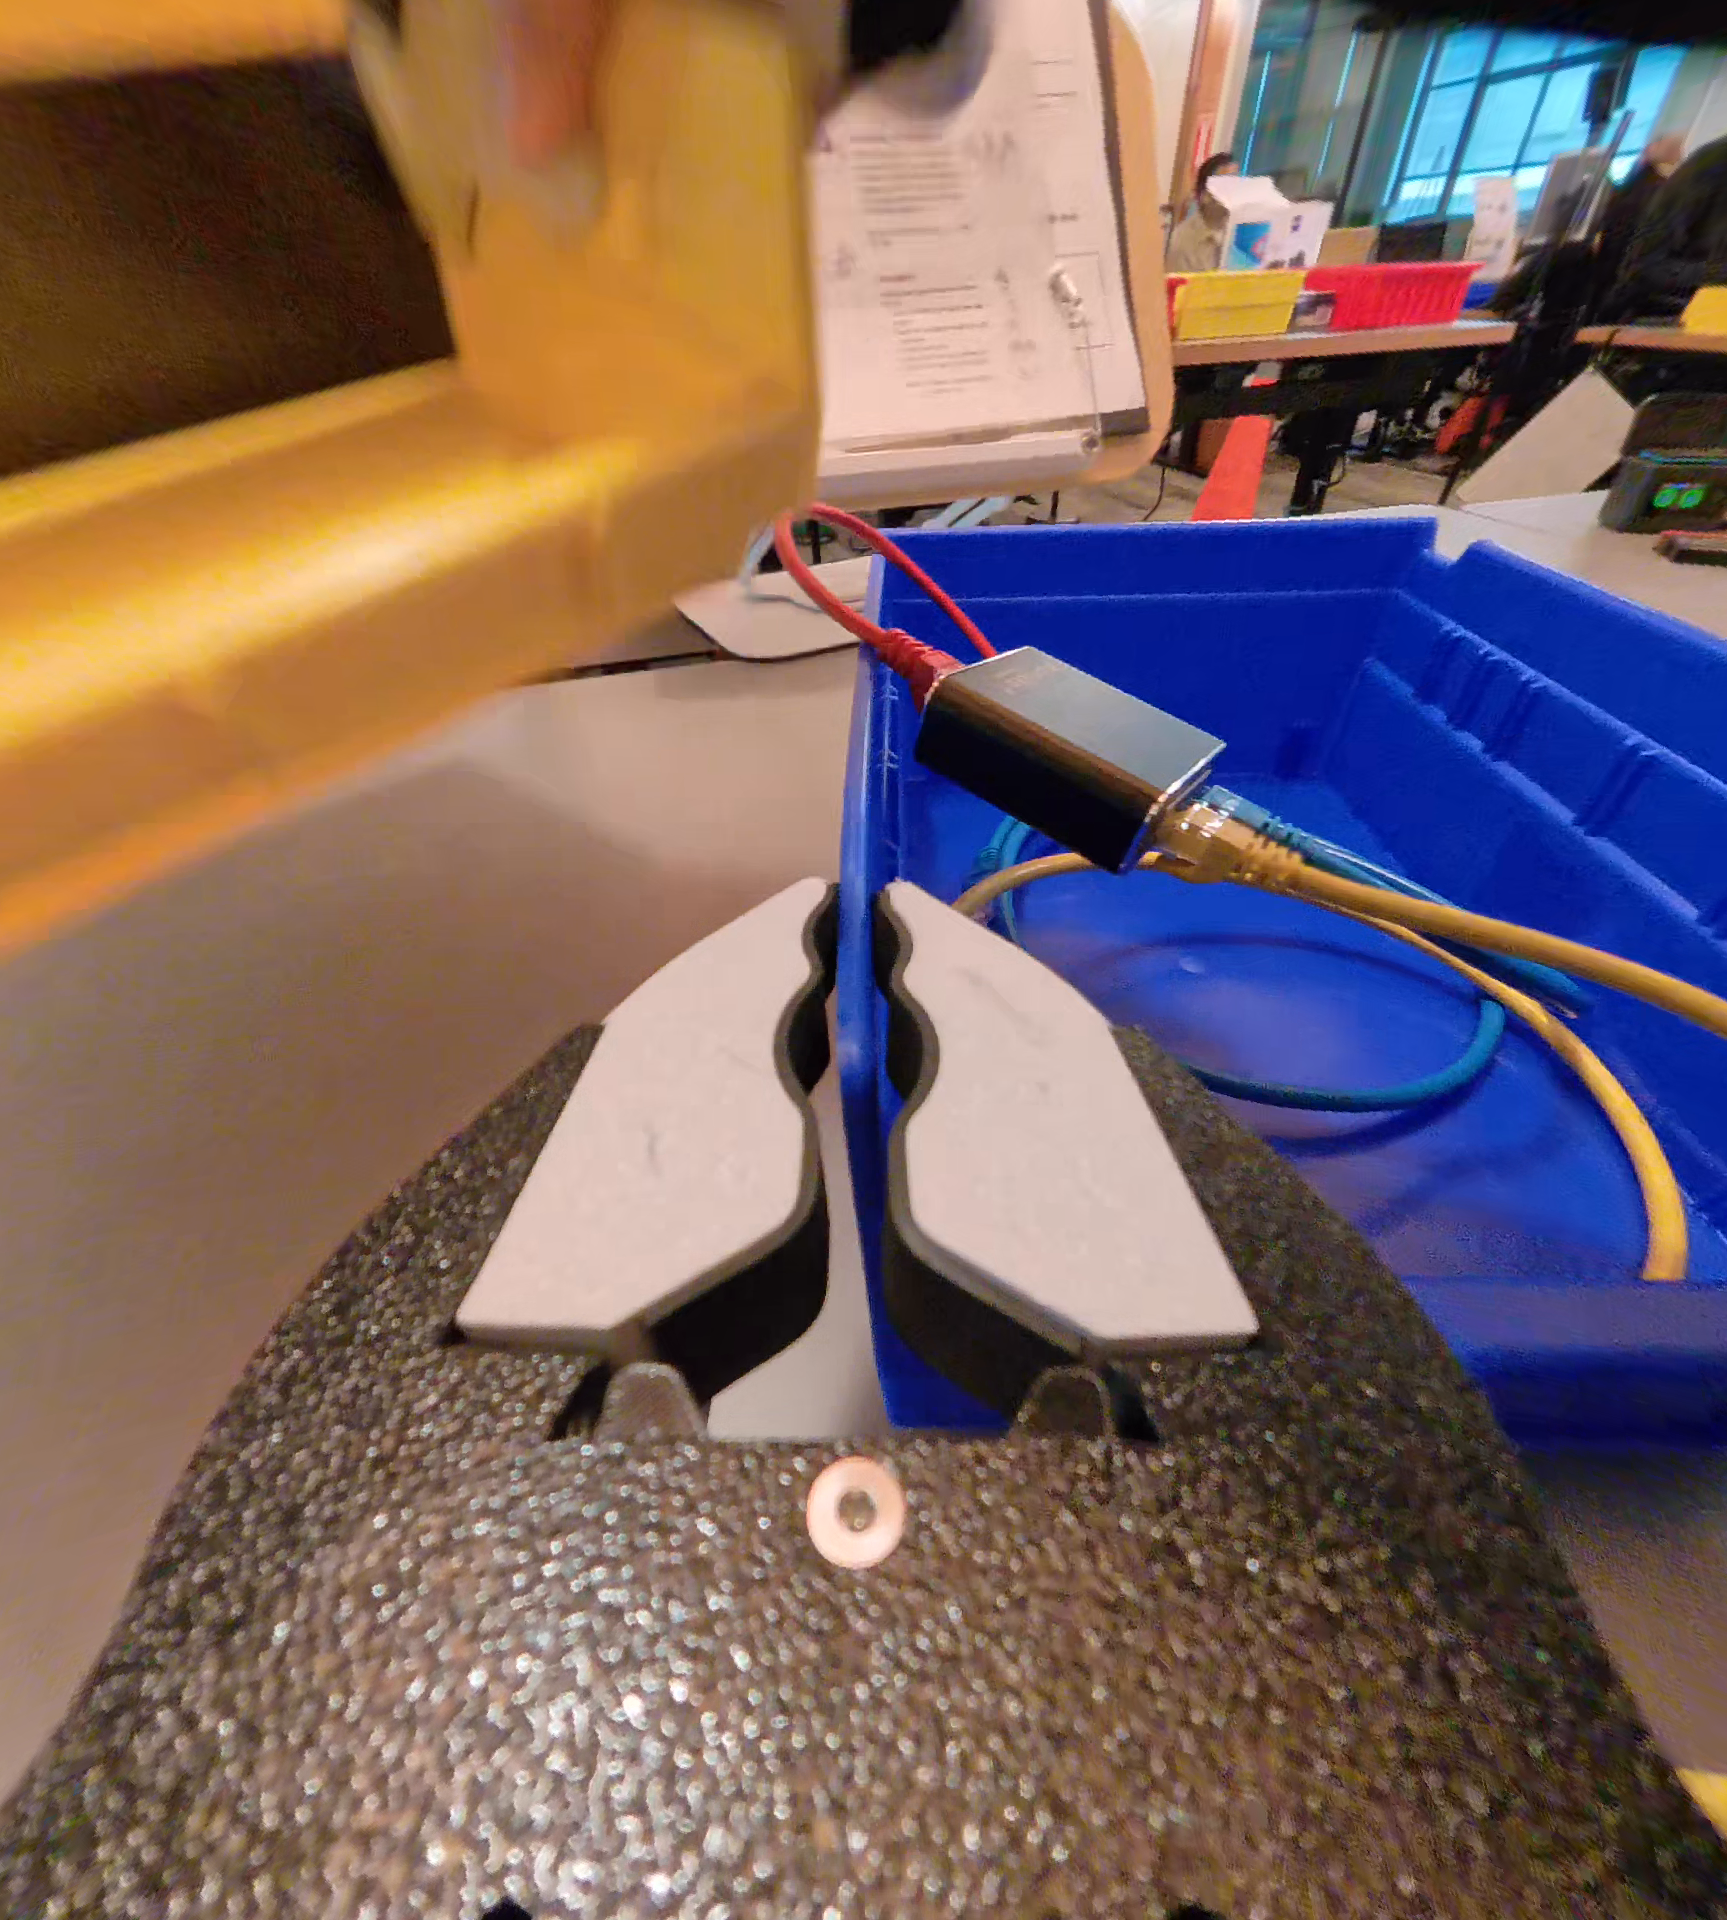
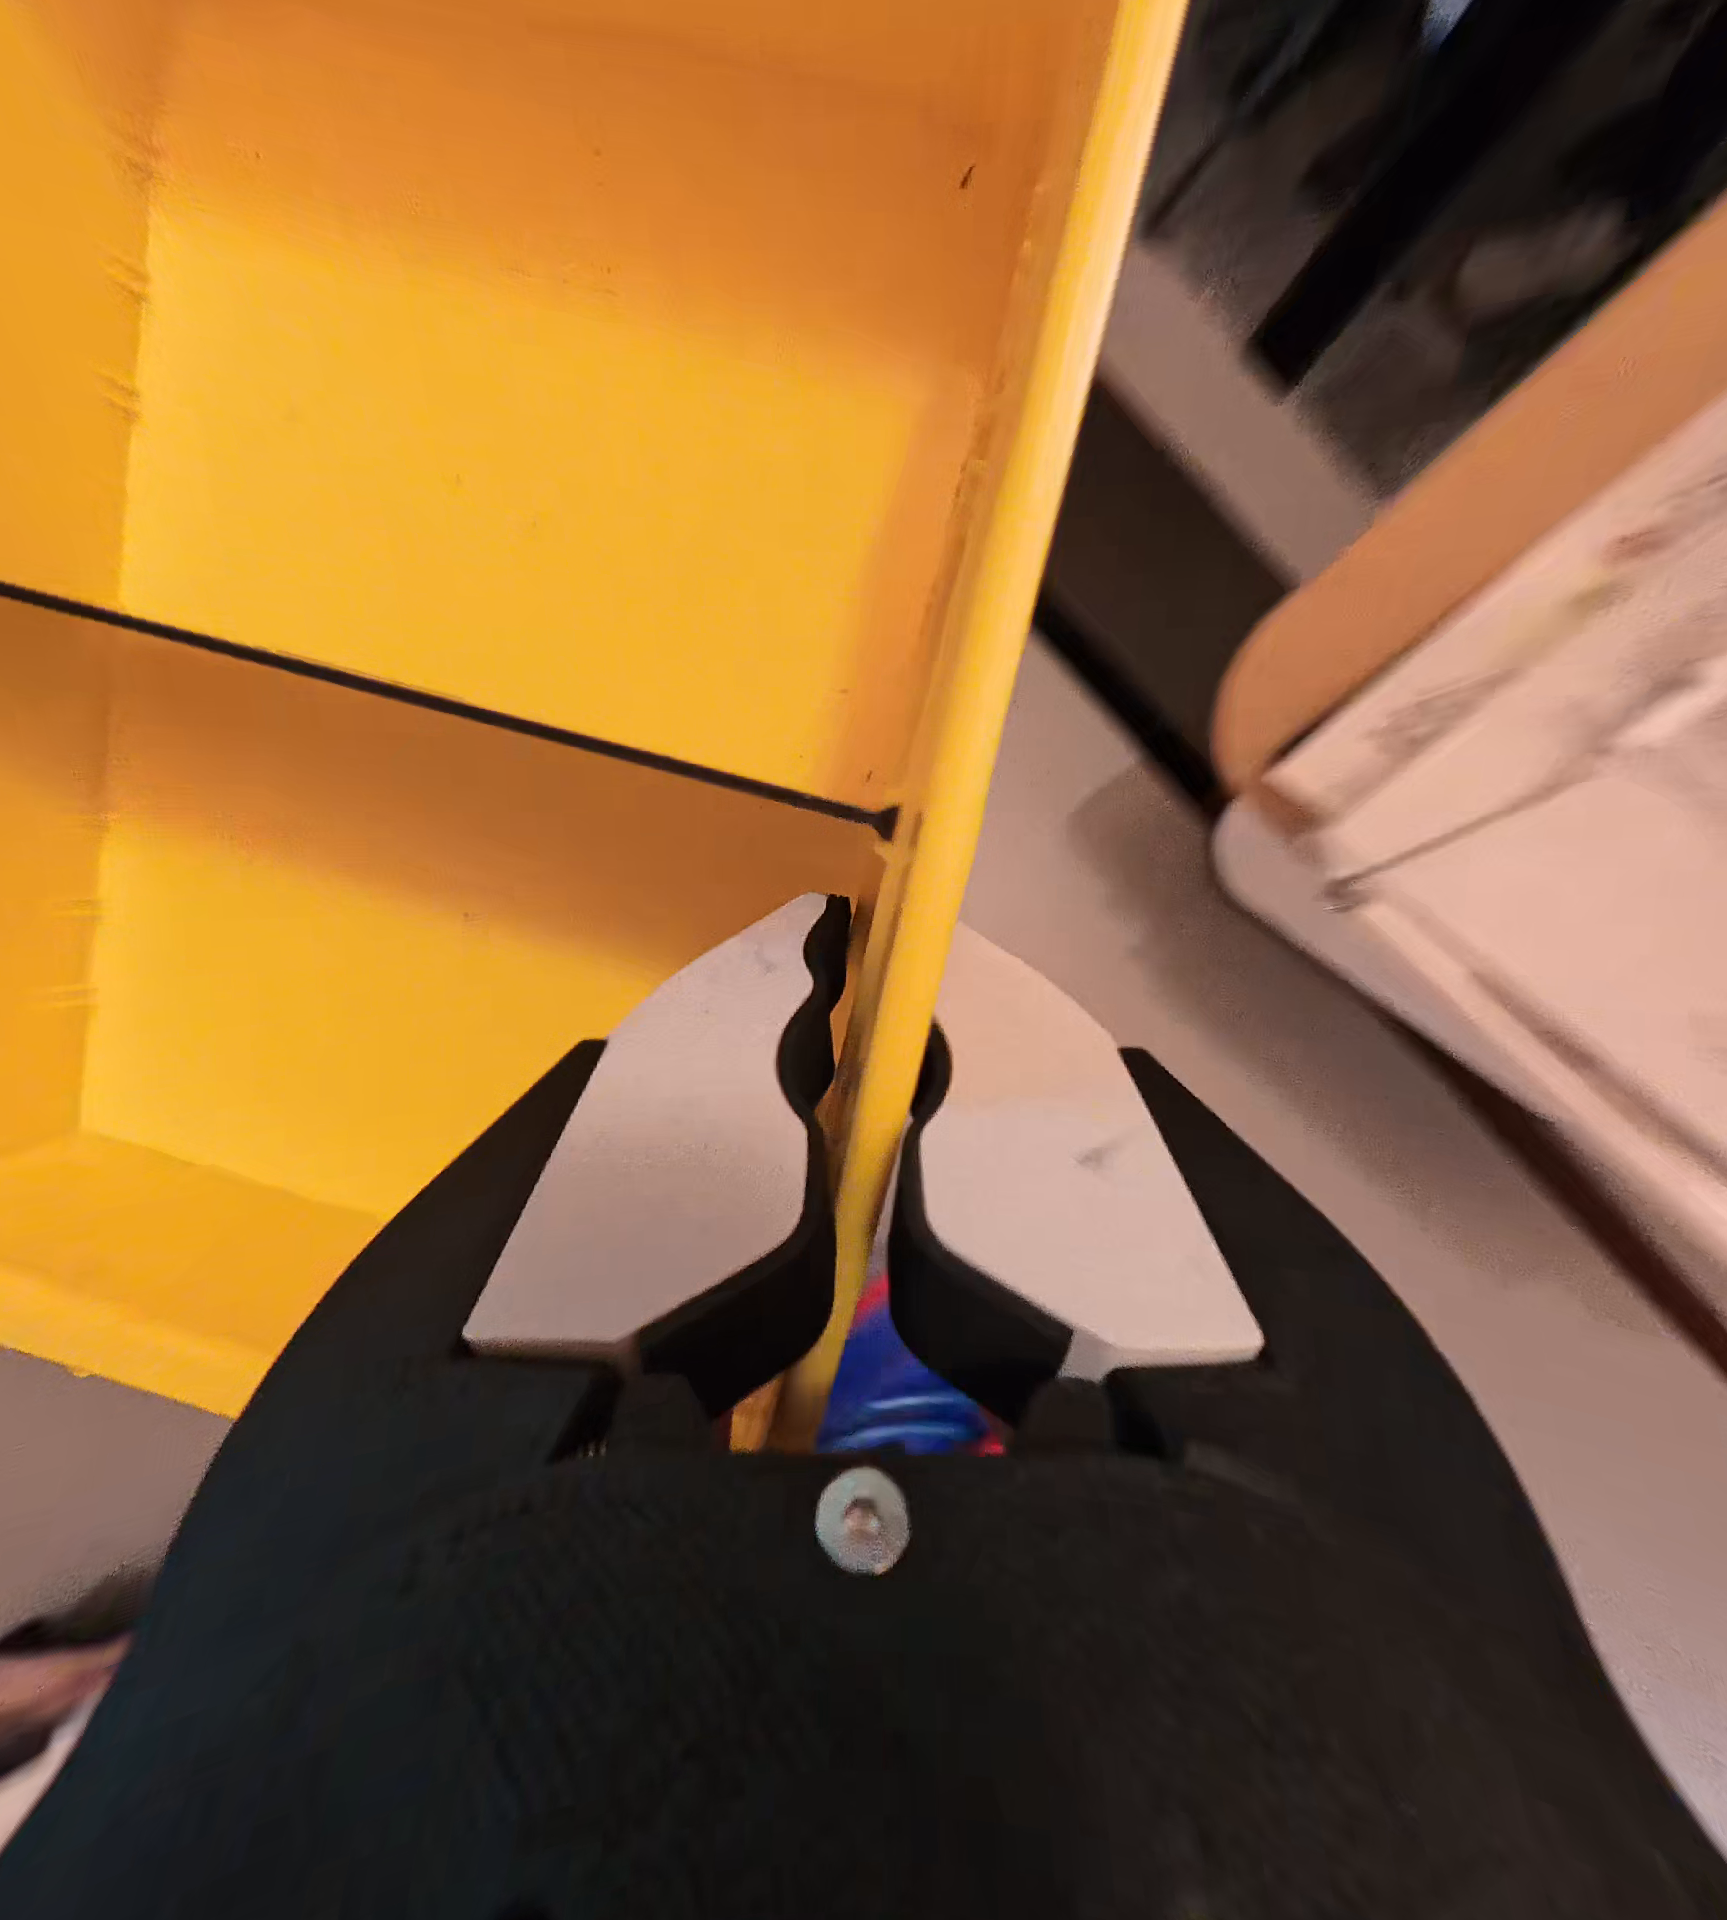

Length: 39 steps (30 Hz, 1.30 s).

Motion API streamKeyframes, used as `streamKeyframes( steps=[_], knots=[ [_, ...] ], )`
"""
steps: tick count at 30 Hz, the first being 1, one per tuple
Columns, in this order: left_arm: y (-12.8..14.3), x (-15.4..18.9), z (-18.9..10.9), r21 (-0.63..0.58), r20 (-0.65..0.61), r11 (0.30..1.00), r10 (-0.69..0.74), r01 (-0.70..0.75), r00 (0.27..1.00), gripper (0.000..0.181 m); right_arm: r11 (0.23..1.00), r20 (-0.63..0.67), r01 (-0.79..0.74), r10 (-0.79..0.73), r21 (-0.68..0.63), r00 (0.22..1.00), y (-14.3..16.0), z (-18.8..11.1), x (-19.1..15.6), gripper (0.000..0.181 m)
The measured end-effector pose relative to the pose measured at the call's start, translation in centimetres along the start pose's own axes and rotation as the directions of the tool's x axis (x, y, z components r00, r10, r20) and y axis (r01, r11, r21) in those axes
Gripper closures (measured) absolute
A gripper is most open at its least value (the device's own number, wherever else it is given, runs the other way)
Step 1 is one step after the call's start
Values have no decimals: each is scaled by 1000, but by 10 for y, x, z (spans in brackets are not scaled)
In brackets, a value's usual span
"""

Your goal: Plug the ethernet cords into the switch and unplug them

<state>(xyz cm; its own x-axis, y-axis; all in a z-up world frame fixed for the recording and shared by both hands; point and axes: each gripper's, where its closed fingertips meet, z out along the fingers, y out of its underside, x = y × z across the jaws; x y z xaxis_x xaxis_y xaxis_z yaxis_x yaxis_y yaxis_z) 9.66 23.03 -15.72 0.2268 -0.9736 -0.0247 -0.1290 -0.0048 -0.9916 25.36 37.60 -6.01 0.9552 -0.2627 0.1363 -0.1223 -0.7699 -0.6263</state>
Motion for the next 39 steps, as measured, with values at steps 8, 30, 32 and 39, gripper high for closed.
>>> streamKeyframes(
  steps=[8, 30, 32, 39],
  knots=[
    [3, -53, -7, -20, 101, 1000, 22, -20, 995, 175, 914, 27, -158, 159, 374, 987, 4, -182, 147, 174],
    [7, -277, 13, -72, 364, 992, -71, 104, 929, 175, 762, -133, -644, 632, -74, 763, 459, -123, 364, 175],
    [7, -281, 16, -77, 388, 993, -56, 93, 920, 175, 773, -127, -625, 612, -110, 780, 459, -119, 368, 175],
    [7, -307, 25, -101, 445, 993, -14, 65, 896, 173, 836, -170, -492, 463, -241, 870, 476, -122, 398, 175]
  ],
)
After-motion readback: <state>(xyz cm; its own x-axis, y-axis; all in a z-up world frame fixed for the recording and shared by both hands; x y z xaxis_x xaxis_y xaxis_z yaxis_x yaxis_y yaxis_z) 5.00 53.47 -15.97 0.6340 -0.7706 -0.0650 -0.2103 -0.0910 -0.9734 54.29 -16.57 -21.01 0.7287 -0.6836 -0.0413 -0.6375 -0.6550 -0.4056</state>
